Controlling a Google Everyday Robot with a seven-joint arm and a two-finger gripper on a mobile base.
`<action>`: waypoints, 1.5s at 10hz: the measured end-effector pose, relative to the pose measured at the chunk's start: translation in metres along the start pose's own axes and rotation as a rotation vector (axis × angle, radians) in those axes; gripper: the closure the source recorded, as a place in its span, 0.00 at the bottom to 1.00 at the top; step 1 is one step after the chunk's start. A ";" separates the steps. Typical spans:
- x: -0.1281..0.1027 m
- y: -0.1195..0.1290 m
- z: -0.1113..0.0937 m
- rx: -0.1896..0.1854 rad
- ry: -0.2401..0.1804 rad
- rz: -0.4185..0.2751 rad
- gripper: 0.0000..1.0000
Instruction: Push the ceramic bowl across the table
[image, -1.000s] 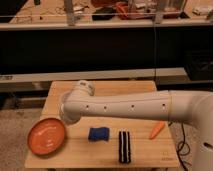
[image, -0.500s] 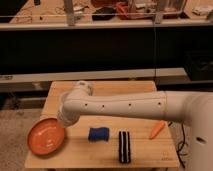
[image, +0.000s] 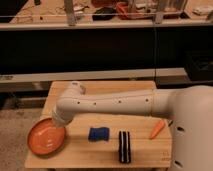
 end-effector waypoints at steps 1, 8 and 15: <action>0.001 -0.002 0.004 -0.002 -0.006 0.004 0.99; 0.010 -0.018 0.050 -0.031 -0.054 0.028 0.99; 0.034 -0.022 0.079 -0.074 -0.099 0.051 0.99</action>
